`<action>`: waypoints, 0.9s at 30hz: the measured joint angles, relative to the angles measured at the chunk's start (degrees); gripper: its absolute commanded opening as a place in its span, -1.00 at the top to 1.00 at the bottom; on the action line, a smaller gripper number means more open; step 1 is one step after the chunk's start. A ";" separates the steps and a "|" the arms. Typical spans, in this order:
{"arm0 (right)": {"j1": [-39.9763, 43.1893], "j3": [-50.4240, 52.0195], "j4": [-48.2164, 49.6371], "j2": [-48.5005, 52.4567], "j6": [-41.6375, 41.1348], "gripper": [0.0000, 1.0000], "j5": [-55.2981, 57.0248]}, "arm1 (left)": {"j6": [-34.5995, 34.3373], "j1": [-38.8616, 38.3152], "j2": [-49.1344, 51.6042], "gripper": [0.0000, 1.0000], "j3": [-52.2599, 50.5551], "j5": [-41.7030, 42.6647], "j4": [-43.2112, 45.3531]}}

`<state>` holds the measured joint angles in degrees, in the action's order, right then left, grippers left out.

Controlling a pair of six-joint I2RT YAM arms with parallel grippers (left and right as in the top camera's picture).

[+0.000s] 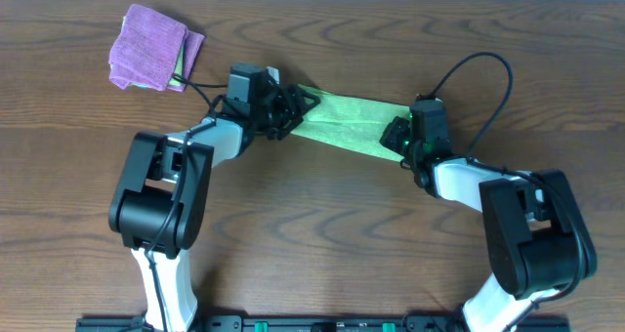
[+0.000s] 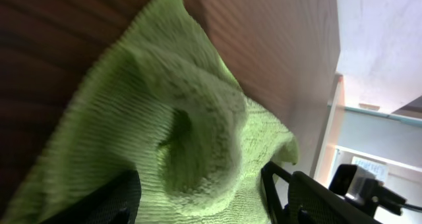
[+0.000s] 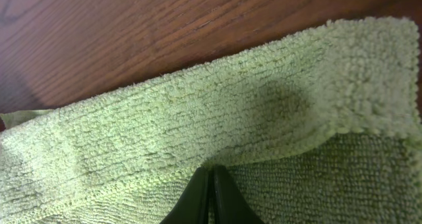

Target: Fold the cloth

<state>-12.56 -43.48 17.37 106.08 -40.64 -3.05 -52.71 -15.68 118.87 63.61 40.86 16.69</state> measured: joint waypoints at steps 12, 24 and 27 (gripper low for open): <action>0.00 -0.26 -1.20 0.00 -0.02 0.94 -0.02 | -0.24 -1.44 0.00 -0.43 0.00 -4.94 0.46; 0.00 -0.39 -1.44 0.00 0.00 0.97 -0.11 | -3.19 -3.54 0.00 -0.38 0.04 -9.53 2.40; 0.00 -0.39 -1.46 0.00 0.00 0.97 -0.17 | -4.76 -3.67 0.13 -0.37 0.07 -10.12 4.94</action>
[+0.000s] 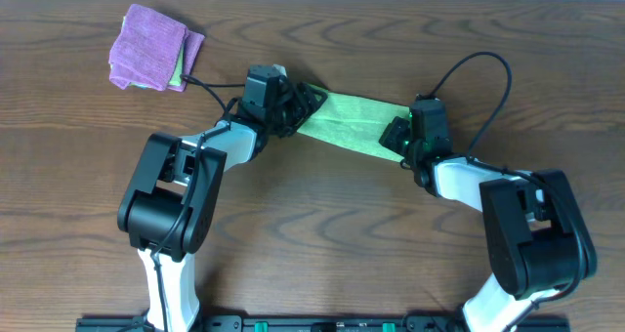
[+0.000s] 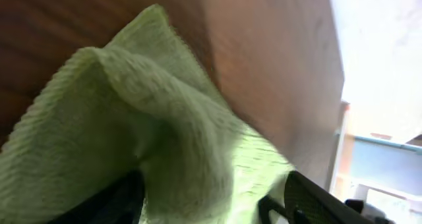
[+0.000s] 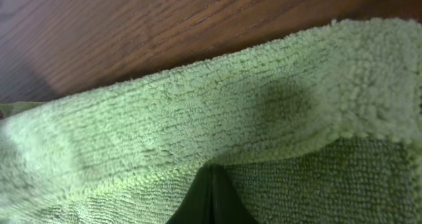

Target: Fold the cloth

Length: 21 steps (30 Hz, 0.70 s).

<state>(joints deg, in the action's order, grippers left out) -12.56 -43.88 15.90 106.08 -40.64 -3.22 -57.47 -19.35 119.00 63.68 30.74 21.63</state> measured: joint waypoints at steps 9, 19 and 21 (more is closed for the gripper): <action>0.00 -0.22 -0.61 0.00 0.00 0.97 0.00 | -2.73 -0.24 1.40 -0.12 0.00 0.07 2.58; 0.00 -0.70 -1.95 -0.09 0.00 0.97 -0.13 | -3.21 6.12 1.55 0.11 0.00 8.63 11.58; 0.00 -0.70 -1.95 -0.09 0.00 0.97 -0.13 | -3.17 8.07 1.55 0.11 0.00 10.95 11.65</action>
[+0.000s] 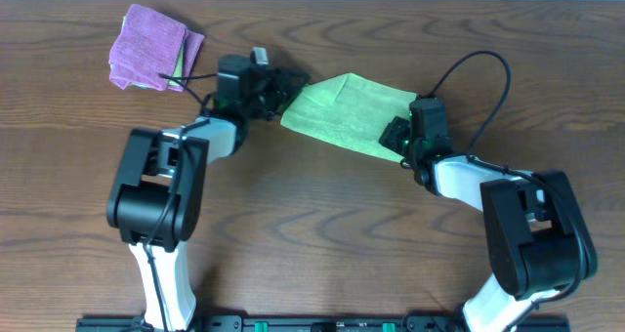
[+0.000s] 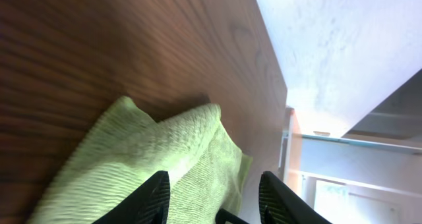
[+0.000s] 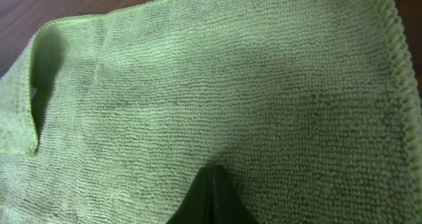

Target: Fold the cloth

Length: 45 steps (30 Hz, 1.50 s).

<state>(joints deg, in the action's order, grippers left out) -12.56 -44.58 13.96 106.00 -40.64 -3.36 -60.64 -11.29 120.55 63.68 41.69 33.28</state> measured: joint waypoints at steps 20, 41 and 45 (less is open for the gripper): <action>-2.58 -5.68 8.31 2.80 -0.85 0.38 -5.73 | 1.09 3.13 0.00 -0.56 0.00 6.54 -0.02; -6.05 -21.07 6.49 16.55 -1.60 0.25 -10.12 | 3.74 12.15 0.00 -0.91 0.00 18.21 0.02; -6.10 -21.11 7.89 16.90 -2.64 0.26 -10.08 | 3.74 12.15 0.00 -0.91 0.00 18.40 0.02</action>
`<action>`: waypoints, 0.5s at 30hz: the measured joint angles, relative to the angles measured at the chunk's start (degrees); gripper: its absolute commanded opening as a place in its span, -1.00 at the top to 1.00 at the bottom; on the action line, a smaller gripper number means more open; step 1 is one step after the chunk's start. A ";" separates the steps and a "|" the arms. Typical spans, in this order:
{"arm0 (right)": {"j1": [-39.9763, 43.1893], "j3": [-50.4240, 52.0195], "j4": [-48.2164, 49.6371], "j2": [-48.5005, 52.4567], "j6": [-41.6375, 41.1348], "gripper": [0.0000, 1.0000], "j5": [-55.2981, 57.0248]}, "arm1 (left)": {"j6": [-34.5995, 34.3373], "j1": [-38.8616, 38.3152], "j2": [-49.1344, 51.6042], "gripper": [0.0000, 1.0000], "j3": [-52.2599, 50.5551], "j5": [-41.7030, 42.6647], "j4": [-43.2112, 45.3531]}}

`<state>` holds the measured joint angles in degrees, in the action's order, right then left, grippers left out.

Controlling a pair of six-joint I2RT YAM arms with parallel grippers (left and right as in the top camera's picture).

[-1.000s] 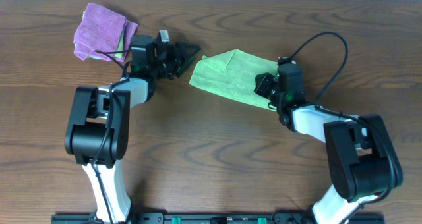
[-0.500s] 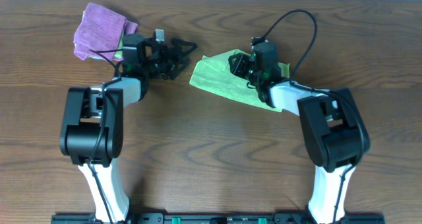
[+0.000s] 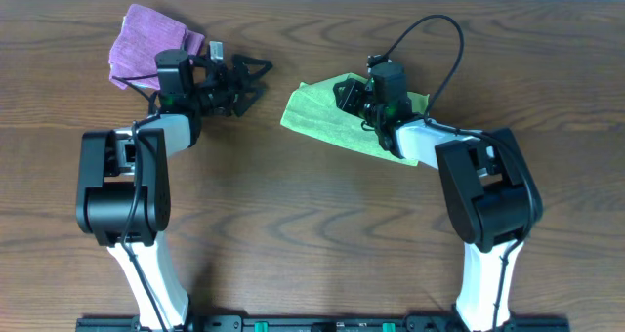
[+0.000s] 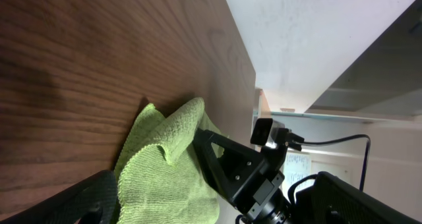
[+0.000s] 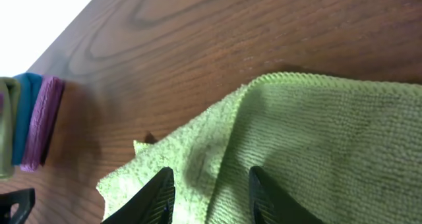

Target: Fold the cloth

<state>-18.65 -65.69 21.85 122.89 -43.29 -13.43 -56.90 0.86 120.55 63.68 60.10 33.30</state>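
Note:
The green cloth lies folded on the wooden table, with one corner turned up at its left end. My right gripper hovers open over the cloth's upper edge. In the right wrist view its fingers straddle a fold of the cloth without closing on it. My left gripper is open and empty, left of the cloth and apart from it. The left wrist view shows the cloth ahead, with the right arm's gripper over it.
A stack of folded cloths, purple on top, sits at the far left corner, just behind my left arm. The same stack shows edge-on in the right wrist view. A black cable loops over the table behind the right arm.
My right gripper let go of the cloth's right edge and now stands open over its upper middle. My left gripper, open then too, moved left, away from the cloth.
At first both grippers held the ends of the cloth, stretched as a narrow band between them, and it stayed so a moment later. Then the cloth lay wider and flat, with the left gripper open and the right still shut. Now both are open and the cloth lies free.

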 measured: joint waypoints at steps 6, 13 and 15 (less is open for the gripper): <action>-1.11 -0.15 2.25 1.68 -2.01 0.28 0.13 | 0.00 0.00 0.00 -0.91 0.00 0.17 0.00; -2.23 -0.24 3.63 2.34 -3.17 0.37 0.17 | 0.00 0.00 0.00 -0.91 0.00 0.17 0.00; -2.45 -0.26 3.85 2.36 -3.23 0.38 0.24 | 0.00 0.00 0.00 -0.91 0.00 0.17 0.00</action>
<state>-21.10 -65.95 25.69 125.25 -46.52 -13.19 -56.90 0.86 120.55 63.68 60.27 33.30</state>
